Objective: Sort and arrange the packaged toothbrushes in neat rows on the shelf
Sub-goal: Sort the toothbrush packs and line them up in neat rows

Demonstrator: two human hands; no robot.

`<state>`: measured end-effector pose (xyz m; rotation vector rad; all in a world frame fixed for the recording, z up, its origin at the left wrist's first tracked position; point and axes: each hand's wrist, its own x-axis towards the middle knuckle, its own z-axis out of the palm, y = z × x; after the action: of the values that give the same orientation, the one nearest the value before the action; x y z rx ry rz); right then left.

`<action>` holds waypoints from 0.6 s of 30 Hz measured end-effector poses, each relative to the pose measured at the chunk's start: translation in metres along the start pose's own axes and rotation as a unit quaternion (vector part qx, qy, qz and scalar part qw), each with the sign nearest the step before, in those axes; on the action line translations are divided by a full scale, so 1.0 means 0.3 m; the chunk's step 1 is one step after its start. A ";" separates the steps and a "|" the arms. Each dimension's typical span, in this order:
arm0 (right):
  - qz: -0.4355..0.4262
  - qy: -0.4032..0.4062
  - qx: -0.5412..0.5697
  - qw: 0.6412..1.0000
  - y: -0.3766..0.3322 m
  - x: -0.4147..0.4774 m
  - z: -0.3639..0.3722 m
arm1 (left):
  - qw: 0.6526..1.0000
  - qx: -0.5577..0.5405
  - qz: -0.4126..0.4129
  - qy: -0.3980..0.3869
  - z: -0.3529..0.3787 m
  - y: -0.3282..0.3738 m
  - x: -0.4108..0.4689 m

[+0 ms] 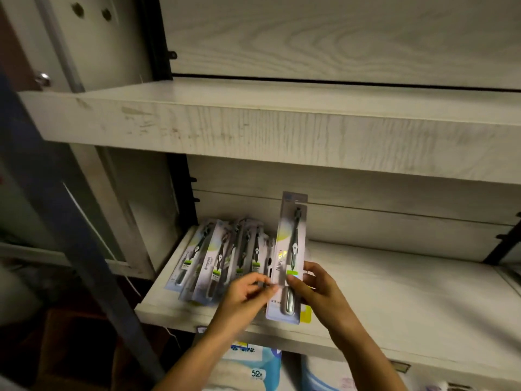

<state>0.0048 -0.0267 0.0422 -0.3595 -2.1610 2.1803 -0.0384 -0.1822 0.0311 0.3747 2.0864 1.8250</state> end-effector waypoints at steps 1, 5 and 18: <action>-0.002 0.003 0.000 1.000 0.000 0.000 -0.004 | 0.999 0.026 0.015 0.024 -0.029 -0.007 0.019; -0.011 0.015 -0.004 1.000 -0.007 -0.010 -0.022 | 0.946 0.242 0.042 0.213 -0.165 -0.092 0.169; 0.000 0.023 -0.005 1.000 0.009 -0.037 -0.058 | 0.829 0.515 -0.041 0.213 -0.140 -0.214 0.291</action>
<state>0.0194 -0.0120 0.0412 -0.4052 -2.1488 2.1391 -0.1334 -0.1927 -0.0347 0.0981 3.2008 0.5736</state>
